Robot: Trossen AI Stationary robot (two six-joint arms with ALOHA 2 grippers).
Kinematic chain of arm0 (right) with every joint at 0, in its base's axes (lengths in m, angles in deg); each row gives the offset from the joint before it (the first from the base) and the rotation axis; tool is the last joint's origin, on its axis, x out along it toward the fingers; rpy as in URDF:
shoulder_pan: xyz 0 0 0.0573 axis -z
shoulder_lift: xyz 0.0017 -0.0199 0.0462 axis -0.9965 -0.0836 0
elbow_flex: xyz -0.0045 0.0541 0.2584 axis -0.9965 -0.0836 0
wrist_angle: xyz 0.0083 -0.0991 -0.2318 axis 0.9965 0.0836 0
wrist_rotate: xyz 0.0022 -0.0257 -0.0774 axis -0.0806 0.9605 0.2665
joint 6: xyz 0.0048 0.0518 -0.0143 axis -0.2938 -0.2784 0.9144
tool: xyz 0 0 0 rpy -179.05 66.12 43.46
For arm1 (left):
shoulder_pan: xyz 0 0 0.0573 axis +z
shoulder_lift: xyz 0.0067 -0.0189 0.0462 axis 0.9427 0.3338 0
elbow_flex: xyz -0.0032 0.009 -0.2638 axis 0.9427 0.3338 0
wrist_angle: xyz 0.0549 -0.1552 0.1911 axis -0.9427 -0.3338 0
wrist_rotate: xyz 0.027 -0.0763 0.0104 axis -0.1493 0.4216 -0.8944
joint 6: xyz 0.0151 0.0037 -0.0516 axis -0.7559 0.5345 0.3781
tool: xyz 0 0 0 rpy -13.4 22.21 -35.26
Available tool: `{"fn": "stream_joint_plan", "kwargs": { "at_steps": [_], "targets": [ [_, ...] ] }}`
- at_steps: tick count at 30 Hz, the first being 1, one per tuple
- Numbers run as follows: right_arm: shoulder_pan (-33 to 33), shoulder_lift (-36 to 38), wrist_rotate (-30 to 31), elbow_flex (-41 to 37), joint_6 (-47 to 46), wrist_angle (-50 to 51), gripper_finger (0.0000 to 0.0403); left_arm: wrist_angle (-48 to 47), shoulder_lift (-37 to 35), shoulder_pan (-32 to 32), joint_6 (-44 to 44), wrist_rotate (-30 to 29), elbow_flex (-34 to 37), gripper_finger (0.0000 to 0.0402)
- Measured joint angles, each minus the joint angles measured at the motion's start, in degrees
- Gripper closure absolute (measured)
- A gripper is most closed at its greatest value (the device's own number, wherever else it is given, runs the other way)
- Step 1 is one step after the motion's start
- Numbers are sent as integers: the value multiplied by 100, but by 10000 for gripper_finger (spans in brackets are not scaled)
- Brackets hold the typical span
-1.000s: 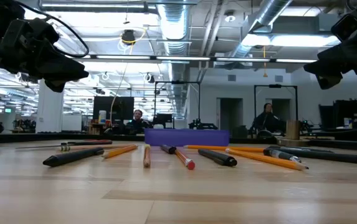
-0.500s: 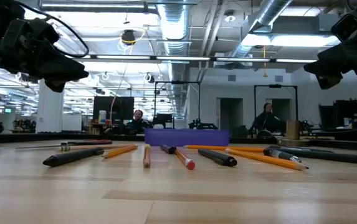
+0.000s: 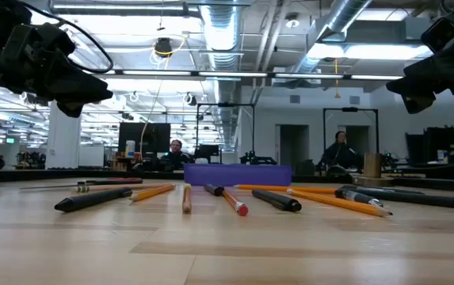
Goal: Pick & place school supplies into a supply box
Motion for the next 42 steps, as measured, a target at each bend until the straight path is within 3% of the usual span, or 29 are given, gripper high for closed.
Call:
{"fn": "stream_joint_plan", "kwargs": {
  "at_steps": [12,17,24,29,34,42],
  "targets": [
    [0,1,0,1,8,1,234,20,-2,0,0,-6,0,285],
    [32,1,14,-4,1071,-59,234,394,-2,0,3,-26,0,285],
    [37,1,11,-29,1060,-1105,234,476,-2,2,-54,28,0,285],
    [67,-1,10,-27,1228,-2006,234,739,-2,4,164,-455,0,285],
    [142,-1,9,-18,1637,-2889,234,807,-2,0,413,-455,0,285],
    [12,-1,-2,-9,1003,-3237,234,804,346,-7,1042,-449,0,285]
  ]
}}
